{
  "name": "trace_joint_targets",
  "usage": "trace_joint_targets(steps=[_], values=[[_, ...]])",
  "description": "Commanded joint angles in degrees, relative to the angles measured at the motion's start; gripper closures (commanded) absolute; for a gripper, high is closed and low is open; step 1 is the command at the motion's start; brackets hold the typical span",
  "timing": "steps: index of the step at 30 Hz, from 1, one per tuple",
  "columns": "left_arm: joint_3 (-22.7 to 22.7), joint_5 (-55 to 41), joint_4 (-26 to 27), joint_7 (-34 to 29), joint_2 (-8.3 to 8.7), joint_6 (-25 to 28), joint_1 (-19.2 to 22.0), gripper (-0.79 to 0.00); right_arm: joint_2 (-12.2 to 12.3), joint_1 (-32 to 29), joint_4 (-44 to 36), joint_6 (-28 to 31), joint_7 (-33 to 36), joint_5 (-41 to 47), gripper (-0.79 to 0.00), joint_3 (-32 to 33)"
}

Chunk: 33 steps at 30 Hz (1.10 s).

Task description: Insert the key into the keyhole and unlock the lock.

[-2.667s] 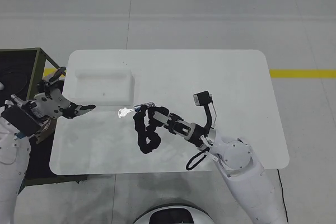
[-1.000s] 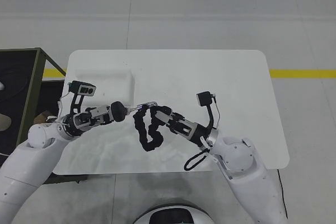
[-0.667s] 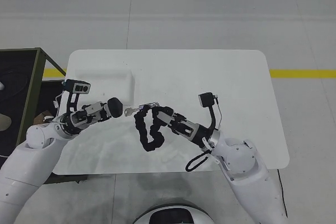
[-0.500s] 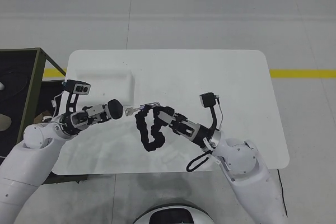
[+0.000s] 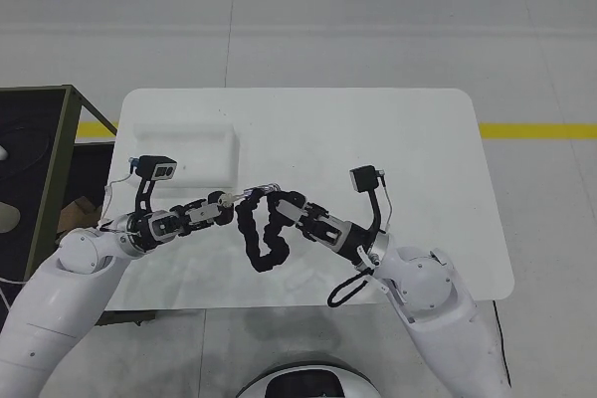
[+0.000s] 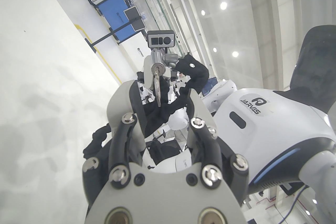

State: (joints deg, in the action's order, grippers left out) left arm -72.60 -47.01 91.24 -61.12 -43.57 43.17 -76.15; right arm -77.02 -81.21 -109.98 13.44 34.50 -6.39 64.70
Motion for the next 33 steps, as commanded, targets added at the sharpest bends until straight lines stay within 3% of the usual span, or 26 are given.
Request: trace_joint_targets(steps=[1, 6, 17, 29, 33], values=[[-0.04, 0.37, -0.29, 0.14, -0.16, 0.13, 0.01, -0.280, 0.07, -0.12, -0.06, -0.03, -0.01, -0.08, 0.000, 0.00], [-0.25, 1.66, -0.98, 0.60, -0.54, 0.59, -0.02, -0.256, 0.30, -0.20, -0.33, -0.41, 0.83, -0.54, 0.000, -0.25], [-0.32, 3.34, -0.97, 0.89, -1.42, 0.88, -0.17, 0.000, 0.67, 0.22, -0.67, -1.40, 2.09, -0.01, 0.000, -0.74], [-0.36, 3.48, -0.79, 0.42, -1.54, 0.19, -0.17, 0.000, 0.76, -0.32, -0.99, -1.60, 1.62, 0.45, 0.000, -1.21], [-2.79, 18.98, 2.61, 7.19, -1.66, 7.19, -0.62, 0.000, 0.90, -0.43, -1.16, -1.54, 1.02, 0.28, 0.000, -1.02]])
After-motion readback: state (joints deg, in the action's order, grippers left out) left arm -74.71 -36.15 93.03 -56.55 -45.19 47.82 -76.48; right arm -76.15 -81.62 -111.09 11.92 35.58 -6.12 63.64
